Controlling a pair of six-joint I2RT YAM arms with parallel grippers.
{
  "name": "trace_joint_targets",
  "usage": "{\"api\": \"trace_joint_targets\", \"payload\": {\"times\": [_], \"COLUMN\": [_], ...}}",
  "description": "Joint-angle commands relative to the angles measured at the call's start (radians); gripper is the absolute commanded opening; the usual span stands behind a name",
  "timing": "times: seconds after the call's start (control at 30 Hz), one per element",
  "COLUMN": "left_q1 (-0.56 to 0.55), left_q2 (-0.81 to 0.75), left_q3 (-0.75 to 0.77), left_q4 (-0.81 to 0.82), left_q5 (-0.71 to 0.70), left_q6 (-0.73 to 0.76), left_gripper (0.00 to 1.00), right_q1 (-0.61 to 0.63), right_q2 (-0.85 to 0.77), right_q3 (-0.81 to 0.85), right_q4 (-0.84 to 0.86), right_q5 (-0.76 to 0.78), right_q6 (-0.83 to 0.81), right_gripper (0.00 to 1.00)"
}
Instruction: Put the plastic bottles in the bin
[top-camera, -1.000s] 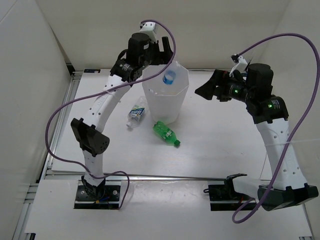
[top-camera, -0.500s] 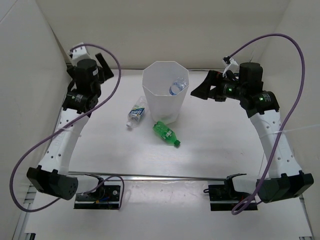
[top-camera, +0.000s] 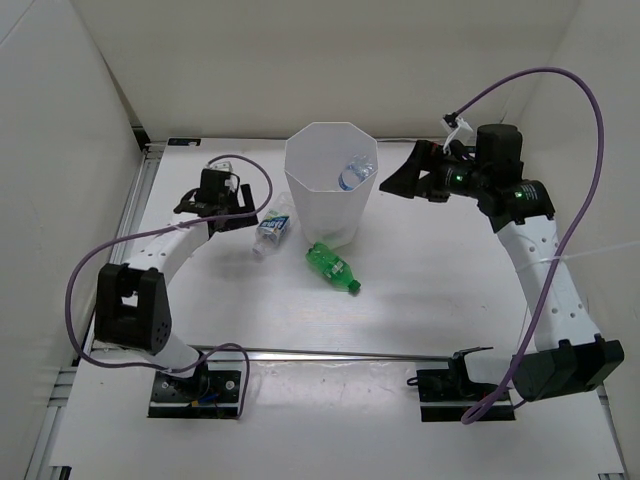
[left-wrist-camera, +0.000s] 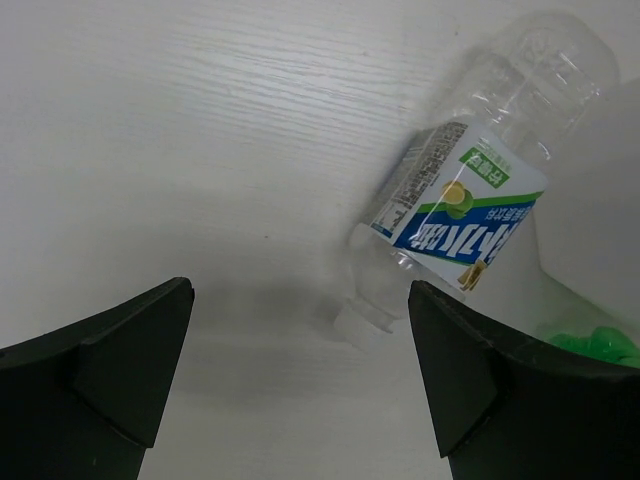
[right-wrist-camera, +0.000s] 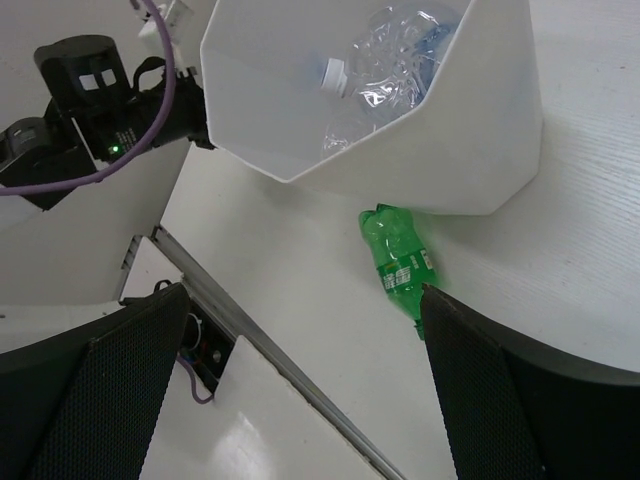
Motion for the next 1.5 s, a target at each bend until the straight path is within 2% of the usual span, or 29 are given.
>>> {"api": "trace_joint_targets", "payload": {"times": [0.0,0.17,0.33,0.4,0.5,0.83,1.0,1.1,1.27,1.37,1.4,1.47], "left_q1": [0.002,0.002,-0.06,-0.093,-0.133,-0.142,-0.142,-0.142,-0.133,-0.11,-0.098,-0.088], "left_q2": [0.022,0.12,0.214,0.226,0.252,0.323,0.358,0.369,0.347,0.291,0.265,0.242], "left_q3": [-0.004,0.034,0.082,0.091,0.112,0.146,0.178,0.188,0.166,0.131,0.131,0.1], "left_q4": [0.127,0.172,0.172,0.172,0.172,0.172,0.172,0.172,0.172,0.172,0.172,0.172], "left_q5": [0.153,0.318,0.319,0.245,0.22,0.23,0.185,0.17,0.145,0.154,0.154,0.142], "left_q6": [0.09,0.183,0.246,0.289,0.323,0.322,0.299,0.288,0.268,0.277,0.277,0.277], "left_gripper": [1.0,1.0,1.0,1.0,1.0,1.0,1.0,0.96,0.85,0.63,0.43,0.29], "right_q1": [-0.003,-0.023,-0.023,-0.023,-0.023,-0.023,-0.023,-0.023,-0.023,-0.023,-0.023,-0.023], "right_q2": [0.002,0.002,0.002,0.002,0.002,0.012,0.012,0.012,0.012,0.012,0.012,0.021], "right_q3": [-0.022,-0.061,-0.079,-0.088,-0.097,-0.107,-0.107,-0.116,-0.116,-0.116,-0.116,-0.116], "right_q4": [0.042,0.063,0.063,0.063,0.073,0.073,0.062,0.062,0.062,0.062,0.062,0.062], "right_q5": [-0.038,-0.054,-0.054,-0.054,-0.064,-0.055,-0.055,-0.046,-0.046,-0.046,-0.046,-0.055], "right_q6": [-0.01,0.009,0.0,0.0,-0.02,-0.039,-0.048,-0.048,-0.048,-0.048,-0.039,-0.03], "right_gripper": [1.0,1.0,1.0,1.0,1.0,1.0,1.0,1.0,1.0,1.0,1.0,1.0]}}
